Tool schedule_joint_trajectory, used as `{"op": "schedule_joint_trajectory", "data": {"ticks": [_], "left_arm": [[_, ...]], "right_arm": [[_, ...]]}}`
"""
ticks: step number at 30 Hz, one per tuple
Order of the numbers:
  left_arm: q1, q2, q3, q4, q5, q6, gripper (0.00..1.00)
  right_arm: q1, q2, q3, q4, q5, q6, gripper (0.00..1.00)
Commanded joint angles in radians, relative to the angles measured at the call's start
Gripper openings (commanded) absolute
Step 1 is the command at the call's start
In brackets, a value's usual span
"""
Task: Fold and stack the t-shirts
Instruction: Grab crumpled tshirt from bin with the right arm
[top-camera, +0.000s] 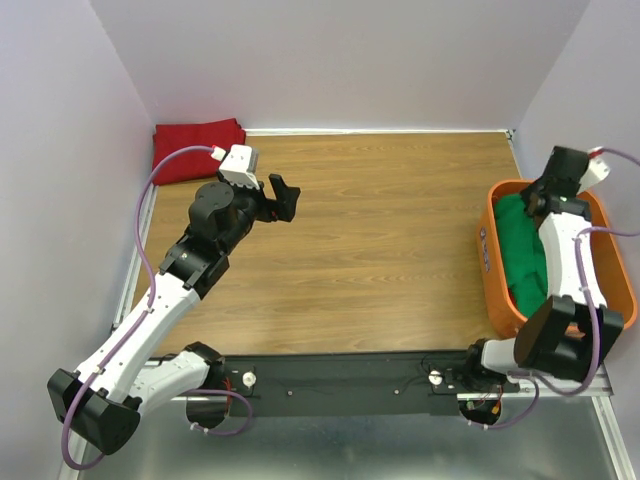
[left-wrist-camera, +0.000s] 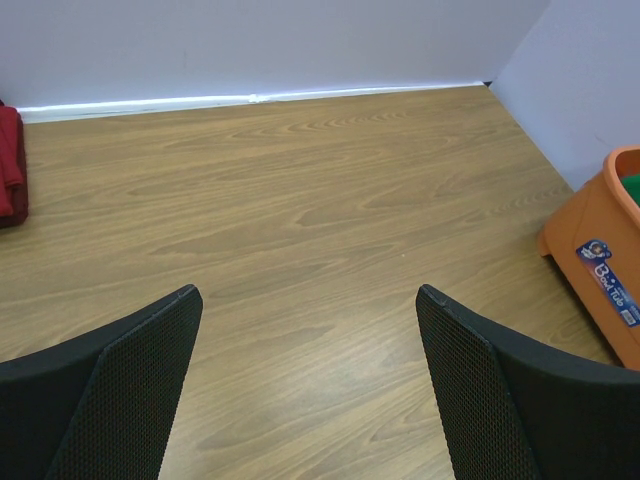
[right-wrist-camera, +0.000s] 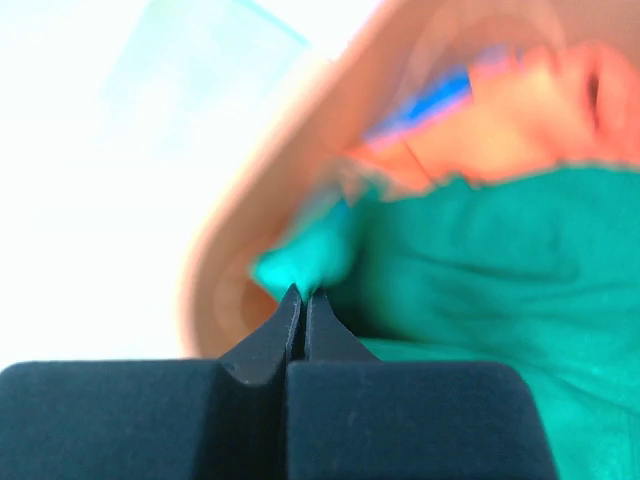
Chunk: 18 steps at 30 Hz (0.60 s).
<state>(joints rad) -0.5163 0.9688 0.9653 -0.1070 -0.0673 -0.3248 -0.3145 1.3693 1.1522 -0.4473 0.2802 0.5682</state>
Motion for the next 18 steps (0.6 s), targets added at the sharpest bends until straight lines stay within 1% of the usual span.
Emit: {"op": "schedule_joint_trajectory", "data": {"ticks": [1,2,6,8,9,13,14,17,18], "left_arm": [[0.009,-0.016,-0.011,0.009,0.006,0.006,0.95],[0.007,-0.016,-0.011,0.010,0.004,0.006,0.95],[0.007,-0.016,-0.008,0.009,0.004,0.006,0.95],[0.007,-0.015,-0.010,0.009,0.004,0.006,0.95],[0.007,-0.015,-0.008,0.009,0.004,0.006,0.95],[0.009,-0.016,-0.008,0.010,0.006,0.004,0.95],[0.010,-0.016,-0.007,0.012,0.007,0.004,0.95],[0.016,-0.013,-0.008,0.012,0.018,0.001,0.95],[0.018,-0.012,-0.008,0.013,0.024,0.001,0.95]], "right_arm": [[-0.006,-0.096,0.170,-0.043,-0.024,-0.001,0.01],[-0.006,-0.117,0.229,-0.059,-0.044,-0.001,0.01],[-0.006,-0.138,0.380,-0.068,-0.110,0.004,0.01],[-0.006,-0.128,0.510,-0.067,-0.142,0.013,0.01],[-0.006,-0.112,0.596,-0.067,-0.153,0.018,0.01],[-0.006,-0.055,0.792,-0.050,-0.222,0.050,0.01],[-0.006,-0.038,0.882,-0.036,-0.237,0.073,0.01],[-0.006,0.020,1.018,-0.005,-0.323,0.111,0.01],[-0.006,0.036,1.097,0.019,-0.372,0.149,0.01]]}}
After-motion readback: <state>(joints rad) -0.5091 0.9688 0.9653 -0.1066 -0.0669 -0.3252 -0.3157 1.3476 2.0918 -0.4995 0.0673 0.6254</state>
